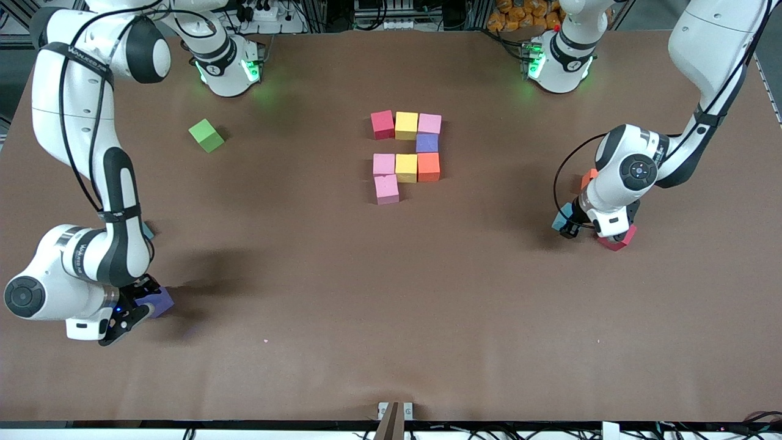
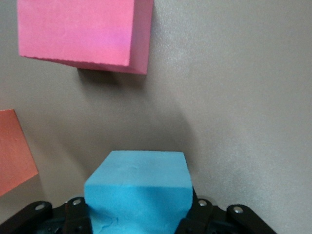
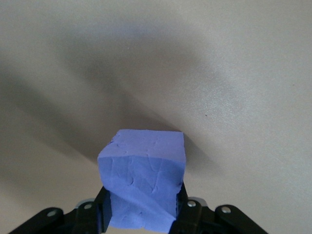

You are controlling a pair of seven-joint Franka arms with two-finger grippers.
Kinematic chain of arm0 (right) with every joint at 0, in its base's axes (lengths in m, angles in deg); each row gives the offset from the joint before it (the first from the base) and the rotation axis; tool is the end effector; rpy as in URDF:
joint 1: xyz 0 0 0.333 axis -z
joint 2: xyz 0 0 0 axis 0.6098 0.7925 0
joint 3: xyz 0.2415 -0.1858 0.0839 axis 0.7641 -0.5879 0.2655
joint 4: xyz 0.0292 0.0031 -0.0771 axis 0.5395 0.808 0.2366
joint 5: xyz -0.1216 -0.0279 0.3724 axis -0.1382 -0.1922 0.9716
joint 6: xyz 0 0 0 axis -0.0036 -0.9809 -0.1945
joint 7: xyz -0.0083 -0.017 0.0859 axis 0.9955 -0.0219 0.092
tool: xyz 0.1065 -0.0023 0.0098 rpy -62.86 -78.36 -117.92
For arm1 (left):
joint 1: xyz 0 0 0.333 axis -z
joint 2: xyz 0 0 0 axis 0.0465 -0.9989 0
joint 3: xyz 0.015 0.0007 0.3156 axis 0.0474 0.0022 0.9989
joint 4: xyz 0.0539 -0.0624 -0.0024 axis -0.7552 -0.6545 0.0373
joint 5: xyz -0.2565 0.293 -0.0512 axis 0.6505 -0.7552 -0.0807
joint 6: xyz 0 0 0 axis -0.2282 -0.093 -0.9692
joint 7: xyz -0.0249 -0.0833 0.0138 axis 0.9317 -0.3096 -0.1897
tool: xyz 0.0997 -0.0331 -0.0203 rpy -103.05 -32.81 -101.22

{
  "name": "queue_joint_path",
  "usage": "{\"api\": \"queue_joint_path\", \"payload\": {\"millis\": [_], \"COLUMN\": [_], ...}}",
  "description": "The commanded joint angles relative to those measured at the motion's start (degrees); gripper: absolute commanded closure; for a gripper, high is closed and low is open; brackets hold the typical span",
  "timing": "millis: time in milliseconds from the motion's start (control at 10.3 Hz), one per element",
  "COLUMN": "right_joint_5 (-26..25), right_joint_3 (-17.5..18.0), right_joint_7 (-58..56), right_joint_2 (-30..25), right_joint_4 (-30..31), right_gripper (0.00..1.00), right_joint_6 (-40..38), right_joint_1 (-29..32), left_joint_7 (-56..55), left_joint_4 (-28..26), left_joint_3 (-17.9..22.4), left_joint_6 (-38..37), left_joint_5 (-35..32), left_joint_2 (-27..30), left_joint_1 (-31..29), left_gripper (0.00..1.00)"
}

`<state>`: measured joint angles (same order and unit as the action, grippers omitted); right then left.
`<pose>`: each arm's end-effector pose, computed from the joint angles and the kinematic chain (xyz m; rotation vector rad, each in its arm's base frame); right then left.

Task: Form number 2 with 11 blocks
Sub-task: 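Lift the purple cube toward the figure while the left gripper lifts cyan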

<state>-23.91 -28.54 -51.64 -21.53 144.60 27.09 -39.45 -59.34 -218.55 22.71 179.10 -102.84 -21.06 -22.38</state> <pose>0.7354 -0.1037 0.2103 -2.9312 -1.0871 0.2176 0.5168 -0.0544 0.1853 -2.6806 -1.5591 0.0341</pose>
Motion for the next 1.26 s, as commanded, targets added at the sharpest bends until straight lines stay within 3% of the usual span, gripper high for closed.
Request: {"api": "queue_joint_path", "payload": {"millis": [0,387,581,775,1162], "right_joint_5": [2.44,2.53,2.8,2.71,2.8], "right_joint_3": [0.36,0.63,1.15,2.82,4.13], "right_joint_7": [-0.4,7.93,17.3,26.47,40.79], "right_joint_2": [0.54,-0.52,-1.66,-3.24,-7.8], "right_joint_4": [-1.87,-1.96,-2.05,-2.05,-0.92], "right_gripper": [0.97,0.99,0.99,0.99,0.99], "right_joint_6": [-2.75,-7.32,-12.23,-14.37,-16.21], "right_joint_1": [0.03,-1.55,-3.39,-4.89,-10.16], "left_joint_7": [-4.25,-7.78,-7.96,-7.96,-10.51], "left_joint_4": [1.15,2.2,6.84,10.9,12.05], "left_joint_3": [-0.45,-0.63,-1.07,-3.26,-7.91], "left_joint_6": [-0.32,-1.54,-10.03,-16.39,-16.67], "left_joint_5": [-1.02,-0.58,0.29,2.14,2.14], "left_joint_2": [1.18,4.35,4.45,4.27,3.74], "left_joint_1": [-0.62,-0.53,-0.36,-0.18,0.17], "left_gripper": [1.0,1.0,1.0,1.0,1.0]}}
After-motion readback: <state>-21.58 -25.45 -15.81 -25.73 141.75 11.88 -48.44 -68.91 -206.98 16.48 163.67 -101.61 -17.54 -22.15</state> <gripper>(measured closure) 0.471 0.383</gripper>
